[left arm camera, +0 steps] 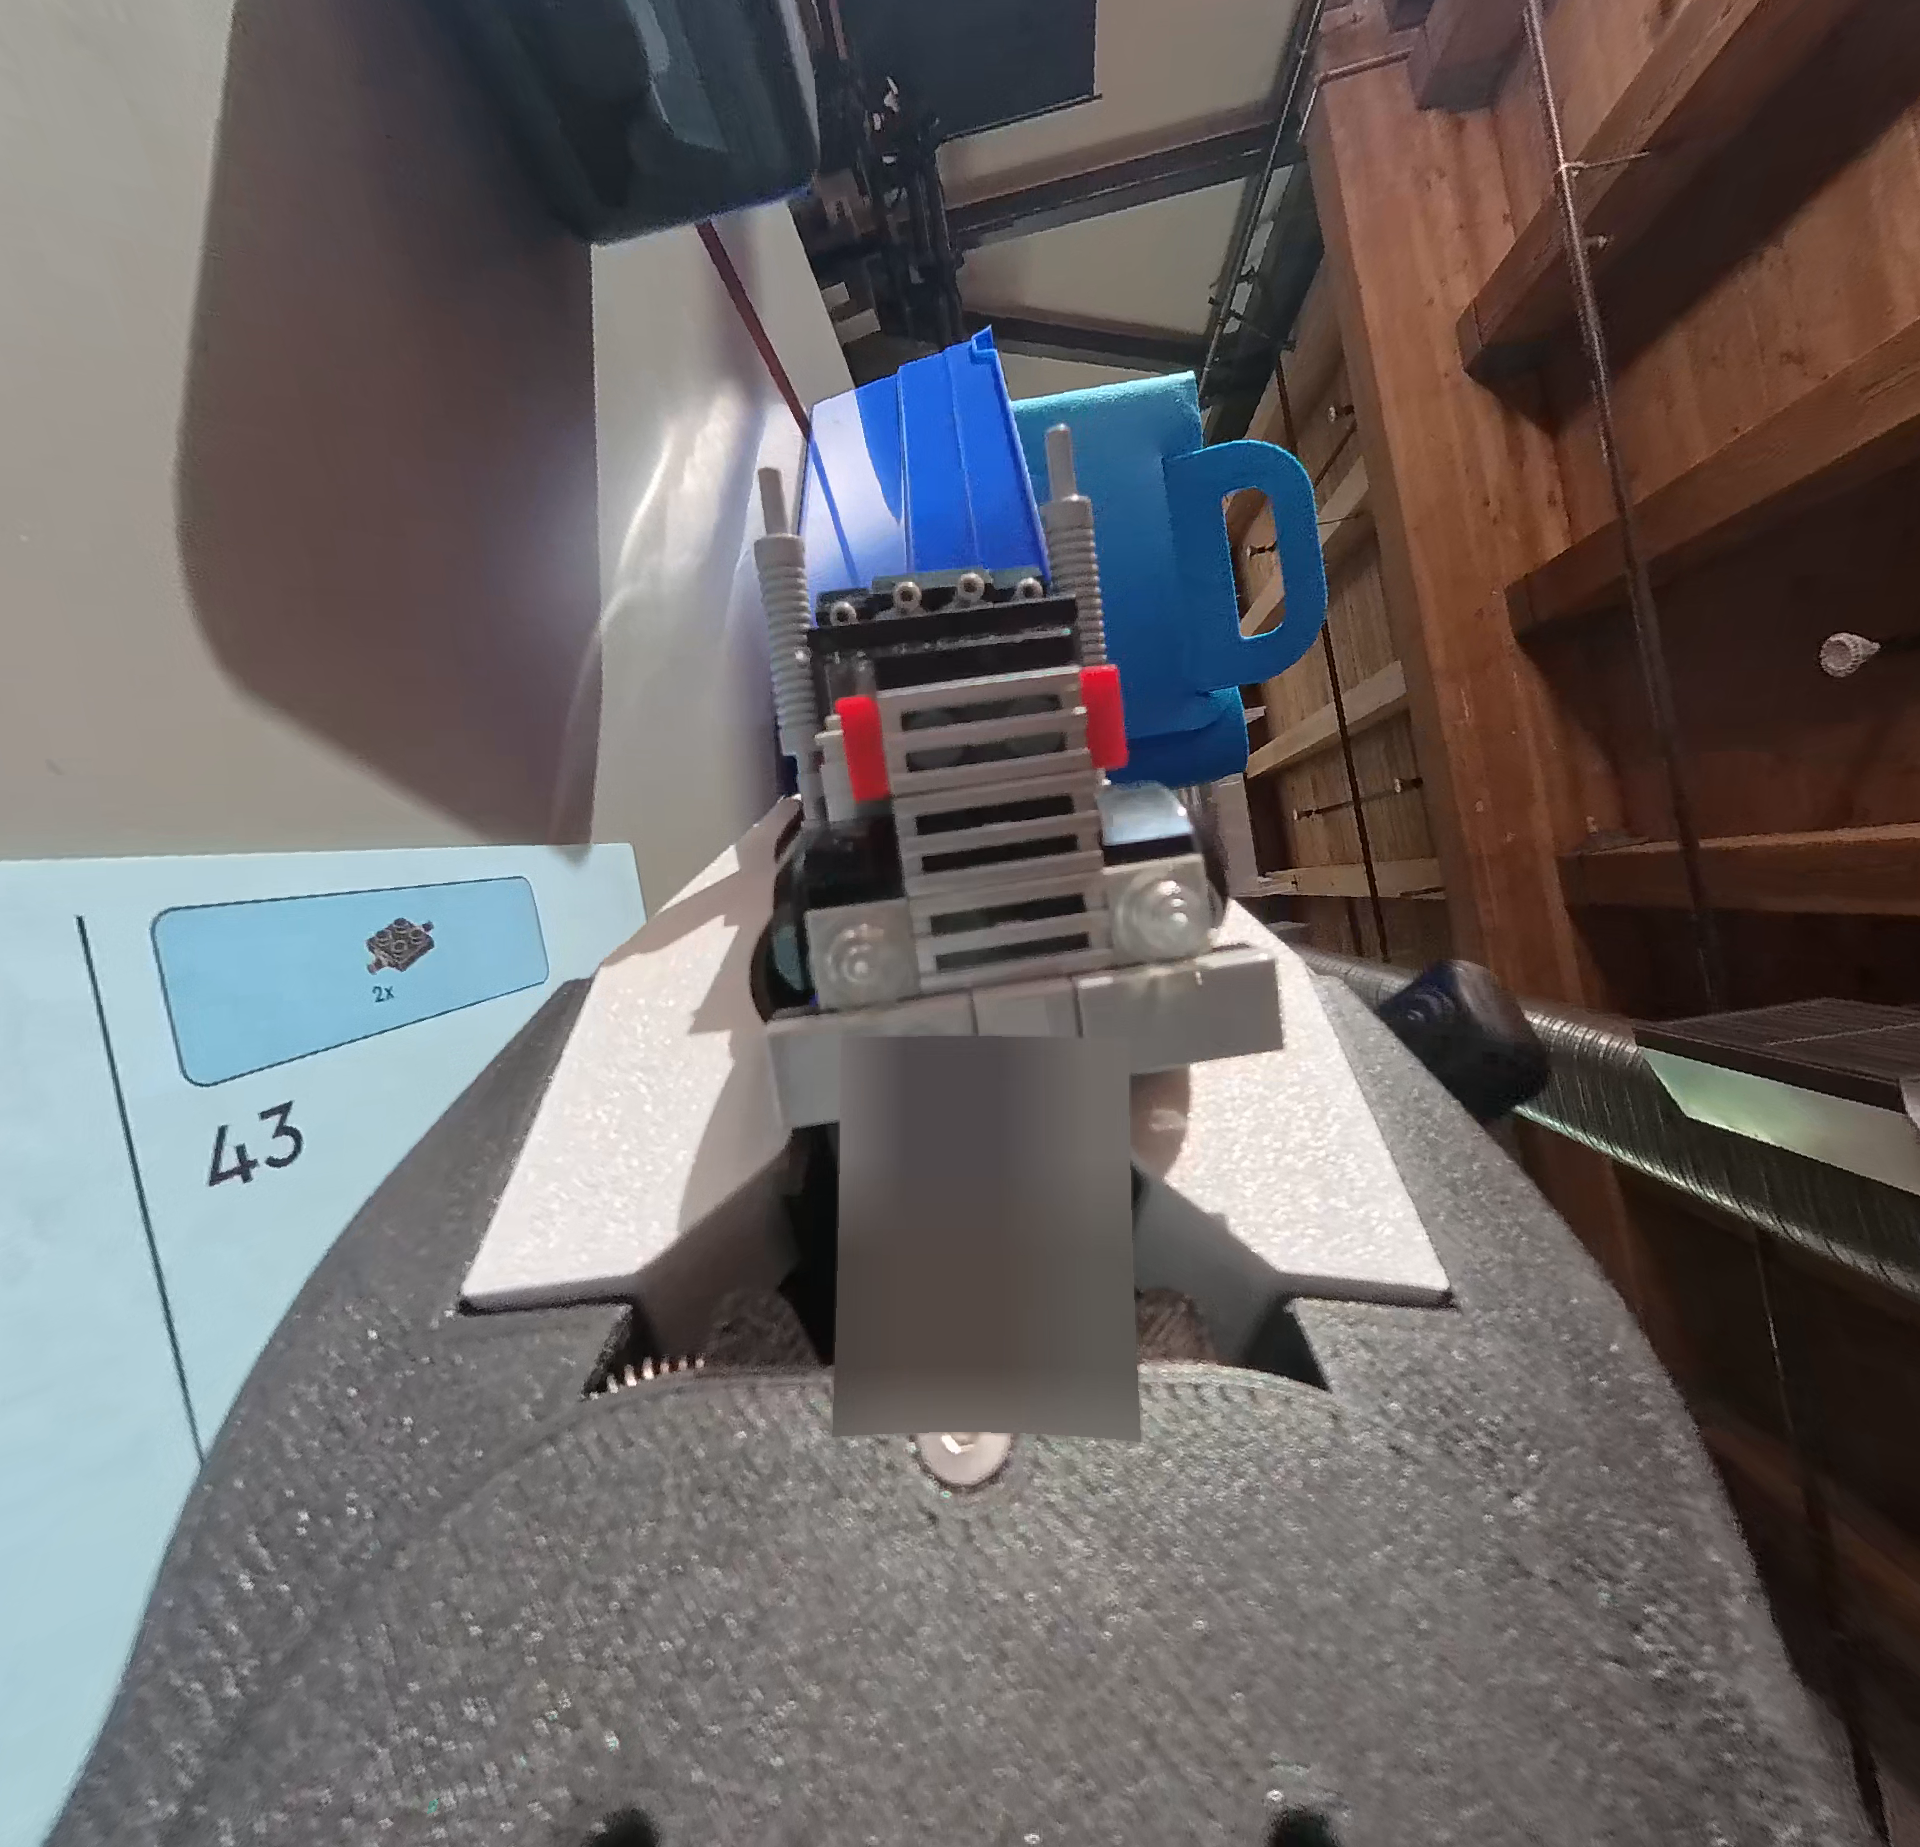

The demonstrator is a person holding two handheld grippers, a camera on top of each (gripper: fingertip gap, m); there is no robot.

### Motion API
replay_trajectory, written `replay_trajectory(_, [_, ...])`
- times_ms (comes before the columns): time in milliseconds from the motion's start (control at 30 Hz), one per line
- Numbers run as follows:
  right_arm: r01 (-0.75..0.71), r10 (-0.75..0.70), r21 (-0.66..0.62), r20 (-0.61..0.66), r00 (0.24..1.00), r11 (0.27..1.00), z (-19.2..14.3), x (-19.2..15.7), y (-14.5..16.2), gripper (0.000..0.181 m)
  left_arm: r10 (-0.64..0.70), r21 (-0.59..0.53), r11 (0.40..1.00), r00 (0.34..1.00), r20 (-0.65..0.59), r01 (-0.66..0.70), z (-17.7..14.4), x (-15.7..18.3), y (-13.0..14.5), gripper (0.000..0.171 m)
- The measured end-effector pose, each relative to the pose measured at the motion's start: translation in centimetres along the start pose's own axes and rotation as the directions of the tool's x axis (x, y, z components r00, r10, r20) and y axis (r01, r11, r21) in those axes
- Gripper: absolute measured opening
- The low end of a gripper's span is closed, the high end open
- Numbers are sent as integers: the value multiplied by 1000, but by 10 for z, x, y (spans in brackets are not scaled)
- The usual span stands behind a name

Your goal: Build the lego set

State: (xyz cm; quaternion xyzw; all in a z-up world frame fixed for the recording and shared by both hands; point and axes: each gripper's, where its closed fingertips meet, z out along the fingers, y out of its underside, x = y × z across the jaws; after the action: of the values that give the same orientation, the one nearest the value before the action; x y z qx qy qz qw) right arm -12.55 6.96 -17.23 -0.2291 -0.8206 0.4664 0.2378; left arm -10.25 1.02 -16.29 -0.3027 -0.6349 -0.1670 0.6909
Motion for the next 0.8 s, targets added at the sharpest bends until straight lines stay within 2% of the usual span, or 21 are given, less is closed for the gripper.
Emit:
replay_trajectory(67, [-22,10,136,85,996,990,-20,-7,-26,23,8,-16,1000,1000,10,-8,3,-3,6,52])
replay_trajectory(133, [-30,-13,218,192,981,975,-33,-24,-42,23,27,-39,999,1000,14,-26,7,-4,14,52])
replay_trajectory(300, [112,-151,172,239,959,979,-27,-47,-25,23,75,-79,994,997,7,-75,13,-2,29,52])
replay_trajectory(800, [121,-160,172,237,958,978,-21,-45,-16,23,125,-113,986,992,12,-123,15,-1,36,51])
